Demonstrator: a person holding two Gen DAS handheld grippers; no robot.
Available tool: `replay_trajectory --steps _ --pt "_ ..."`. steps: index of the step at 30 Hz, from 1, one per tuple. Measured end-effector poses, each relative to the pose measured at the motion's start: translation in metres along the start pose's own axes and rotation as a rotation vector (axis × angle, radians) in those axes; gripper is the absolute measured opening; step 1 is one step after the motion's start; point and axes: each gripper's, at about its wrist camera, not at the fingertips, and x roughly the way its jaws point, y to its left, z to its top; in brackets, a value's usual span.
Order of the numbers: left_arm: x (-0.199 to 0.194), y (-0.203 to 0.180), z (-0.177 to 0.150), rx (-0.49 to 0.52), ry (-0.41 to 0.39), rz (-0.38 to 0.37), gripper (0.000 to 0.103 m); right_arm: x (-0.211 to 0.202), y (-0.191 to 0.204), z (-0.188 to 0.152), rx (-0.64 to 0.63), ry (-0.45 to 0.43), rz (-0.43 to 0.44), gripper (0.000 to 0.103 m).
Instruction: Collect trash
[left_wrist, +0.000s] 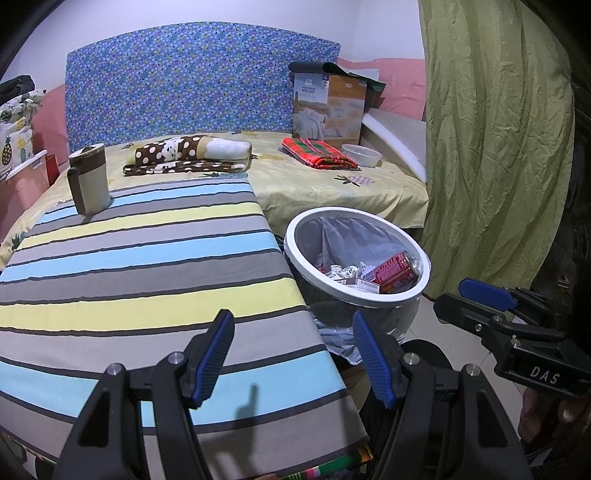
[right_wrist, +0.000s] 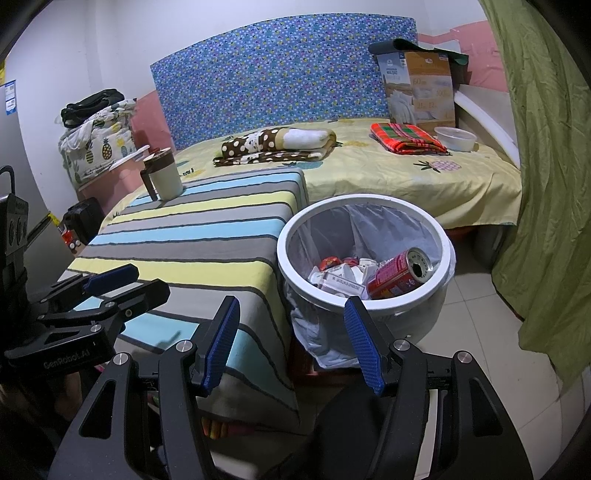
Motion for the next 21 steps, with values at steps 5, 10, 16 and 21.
replay_trajectory --steps 5,10,16,21 --pt "0.0006 -0.0005 0.0002 -0.002 0.004 0.004 0.069 0.0012 0.0001 -0.0009 0.000 0.001 0.000 0.061" --pt "0.0009 -0.0005 0.0004 -0.001 0.006 0.006 0.069 0.0017 0.0018 -0.0016 -0.001 0.002 0.000 0.061" --pt "0.0012 -0.0021 -0.0002 0.002 0.011 0.003 0.069 0.0024 0.0008 -0.0011 0.001 0.002 0.000 0.061" --pt "0.0025 -0.0027 -0.0007 0.003 0.016 -0.001 0.069 0.0025 0.0007 -0.0011 0.002 0.003 0.000 0.061"
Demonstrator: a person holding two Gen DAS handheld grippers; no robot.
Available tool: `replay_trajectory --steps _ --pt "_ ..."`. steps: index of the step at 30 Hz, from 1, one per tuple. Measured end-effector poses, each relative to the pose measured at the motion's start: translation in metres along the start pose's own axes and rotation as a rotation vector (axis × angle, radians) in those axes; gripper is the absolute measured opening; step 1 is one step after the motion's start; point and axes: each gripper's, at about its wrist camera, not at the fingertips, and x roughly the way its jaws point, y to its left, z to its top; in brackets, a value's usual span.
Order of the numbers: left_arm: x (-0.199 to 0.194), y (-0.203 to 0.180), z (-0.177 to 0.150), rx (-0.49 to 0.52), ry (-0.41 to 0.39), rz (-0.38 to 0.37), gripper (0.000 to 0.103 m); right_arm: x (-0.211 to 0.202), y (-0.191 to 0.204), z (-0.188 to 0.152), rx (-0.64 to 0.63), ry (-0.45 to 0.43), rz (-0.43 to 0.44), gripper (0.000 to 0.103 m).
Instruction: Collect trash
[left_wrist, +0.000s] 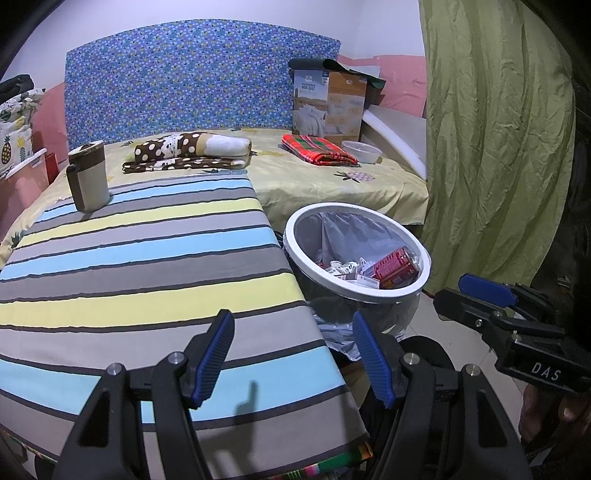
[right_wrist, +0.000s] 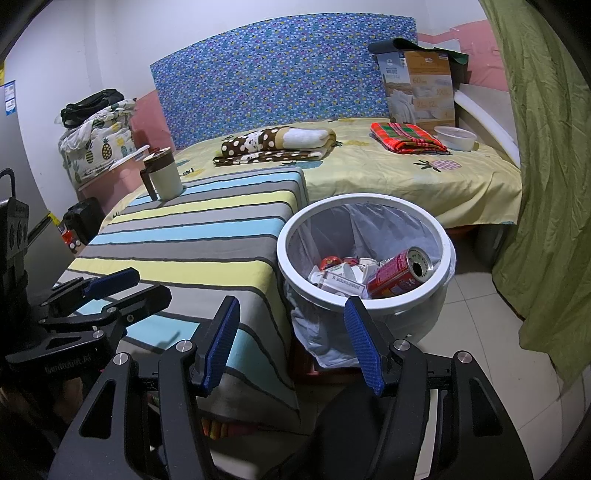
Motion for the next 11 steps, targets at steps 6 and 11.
replay_trajectory --steps 6,11 --pt "0.0014 -0.0011 -0.0002 0.001 0.006 0.006 0.069 0.0008 -0.0005 -0.0001 0.002 0.001 0.001 0.061" --pt "0.0026 -0.0002 -0.0004 -0.001 0.011 0.005 0.069 0.0017 -0.0018 -0.0004 0.004 0.003 0.001 0.060"
